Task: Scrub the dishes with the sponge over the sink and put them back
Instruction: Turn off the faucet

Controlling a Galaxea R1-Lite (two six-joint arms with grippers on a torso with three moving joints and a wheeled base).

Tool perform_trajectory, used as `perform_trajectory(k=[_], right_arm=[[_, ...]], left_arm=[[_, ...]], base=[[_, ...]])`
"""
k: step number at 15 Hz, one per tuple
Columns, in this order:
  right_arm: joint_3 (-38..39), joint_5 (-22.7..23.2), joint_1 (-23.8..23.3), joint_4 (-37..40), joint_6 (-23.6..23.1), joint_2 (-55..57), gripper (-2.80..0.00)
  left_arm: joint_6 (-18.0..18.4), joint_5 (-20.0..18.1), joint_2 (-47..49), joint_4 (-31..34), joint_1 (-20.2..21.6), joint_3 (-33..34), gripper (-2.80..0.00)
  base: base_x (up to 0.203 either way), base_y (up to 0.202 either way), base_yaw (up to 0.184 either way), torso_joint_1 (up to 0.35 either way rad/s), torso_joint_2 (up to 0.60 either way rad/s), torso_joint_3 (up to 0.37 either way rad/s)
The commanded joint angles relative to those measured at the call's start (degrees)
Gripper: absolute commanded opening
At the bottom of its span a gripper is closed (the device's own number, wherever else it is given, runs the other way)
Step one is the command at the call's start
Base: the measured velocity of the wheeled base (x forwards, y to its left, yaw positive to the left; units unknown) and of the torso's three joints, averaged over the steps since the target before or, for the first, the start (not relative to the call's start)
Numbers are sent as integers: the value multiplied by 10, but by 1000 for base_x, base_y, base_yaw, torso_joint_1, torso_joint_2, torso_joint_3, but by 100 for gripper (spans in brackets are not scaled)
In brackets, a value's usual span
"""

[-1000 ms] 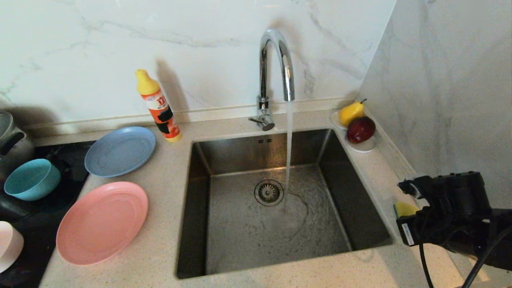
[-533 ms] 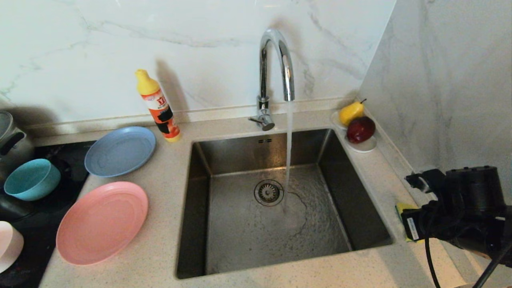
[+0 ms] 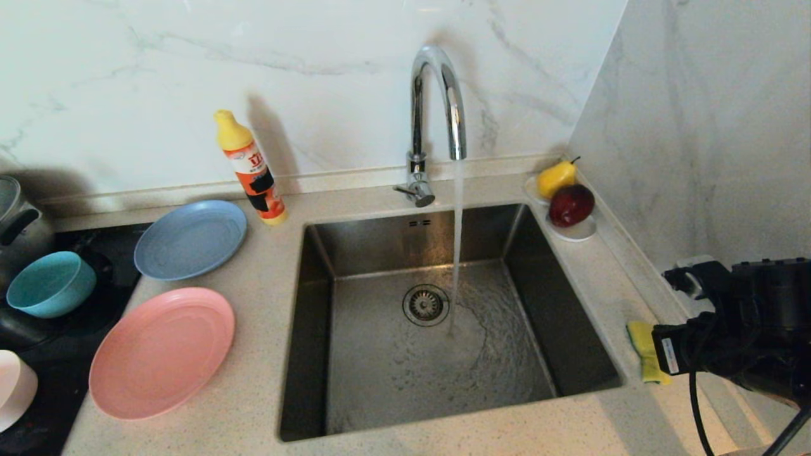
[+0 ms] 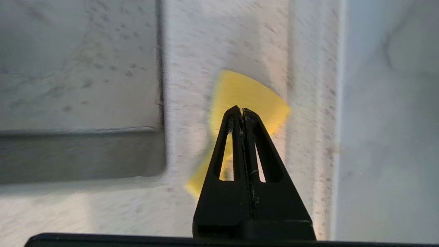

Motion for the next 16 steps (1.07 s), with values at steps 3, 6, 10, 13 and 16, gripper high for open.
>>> perform_trajectory(k=[3, 6, 10, 13, 16], right_arm=[[-27, -2, -13, -3, 5, 56, -280], [-46, -6, -15, -4, 29, 88, -280], [-60, -13, -25, -4, 31, 100, -280], [-64, -13, -28, -5, 31, 105, -280], [-70, -10, -25, -2, 31, 99, -280]], left_arm=[[0, 0, 1, 0, 0, 11, -280], [0, 0, 1, 0, 0, 11, -280], [1, 1, 1, 0, 0, 10, -280], [0, 0, 1, 0, 0, 11, -280], [0, 0, 1, 0, 0, 11, -280]], base=[[0, 0, 0, 0, 0, 0], [0, 0, 0, 0, 0, 0], [0, 0, 0, 0, 0, 0], [0, 0, 0, 0, 0, 0], [0, 0, 0, 0, 0, 0]])
